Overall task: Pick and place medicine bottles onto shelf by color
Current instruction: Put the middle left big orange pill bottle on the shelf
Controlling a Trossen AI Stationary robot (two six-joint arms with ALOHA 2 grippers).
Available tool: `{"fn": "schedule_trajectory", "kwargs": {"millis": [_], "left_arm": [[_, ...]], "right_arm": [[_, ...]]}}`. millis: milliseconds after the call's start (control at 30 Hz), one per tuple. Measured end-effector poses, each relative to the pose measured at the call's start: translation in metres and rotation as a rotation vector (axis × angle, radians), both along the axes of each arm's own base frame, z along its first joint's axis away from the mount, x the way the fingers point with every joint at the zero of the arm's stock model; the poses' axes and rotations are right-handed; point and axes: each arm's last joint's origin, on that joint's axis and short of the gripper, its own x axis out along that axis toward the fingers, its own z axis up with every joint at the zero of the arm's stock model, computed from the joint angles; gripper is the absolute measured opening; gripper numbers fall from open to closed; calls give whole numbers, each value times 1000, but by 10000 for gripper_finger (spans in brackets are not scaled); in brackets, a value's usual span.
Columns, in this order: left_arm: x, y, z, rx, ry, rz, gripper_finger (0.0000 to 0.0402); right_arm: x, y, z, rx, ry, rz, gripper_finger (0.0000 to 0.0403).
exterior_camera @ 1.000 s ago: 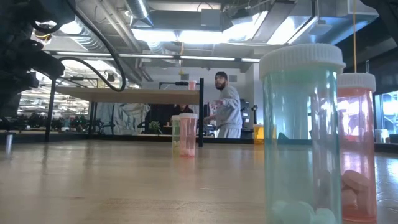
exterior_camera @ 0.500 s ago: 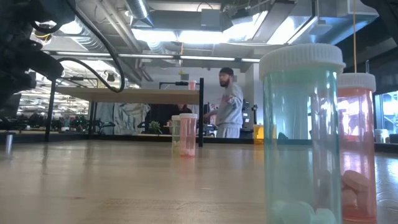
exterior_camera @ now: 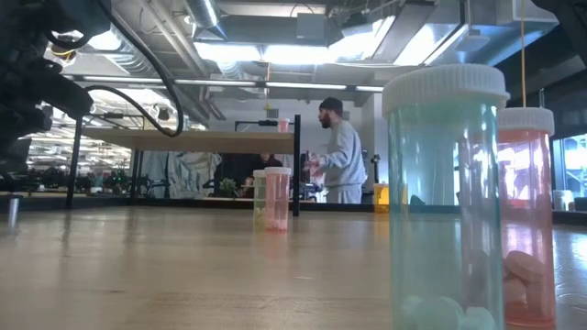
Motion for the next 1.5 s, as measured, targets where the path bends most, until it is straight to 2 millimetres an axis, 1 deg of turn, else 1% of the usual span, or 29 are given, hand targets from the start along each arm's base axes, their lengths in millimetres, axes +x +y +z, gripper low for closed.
{"fn": "schedule_trajectory", "kwargs": {"millis": [333,533,867,1100,1367,1500], "left_arm": [[0,0,2,-2,-7,0,217],[4,-1,17,-8,-28,-2,217],[6,-2,38,-5,-19,-5,218],[13,3,66,-22,-77,36,218],[14,15,112,-18,-91,113,218],[12,22,136,13,-135,156,218]], "right_arm": [[0,0,0,0,0,0,193],[0,0,0,0,0,0,193],[0,0,0,24,6,-12,193],[1,0,1,18,-7,-11,193],[1,0,1,11,-8,-6,193],[1,0,1,-5,-12,3,193]]}}
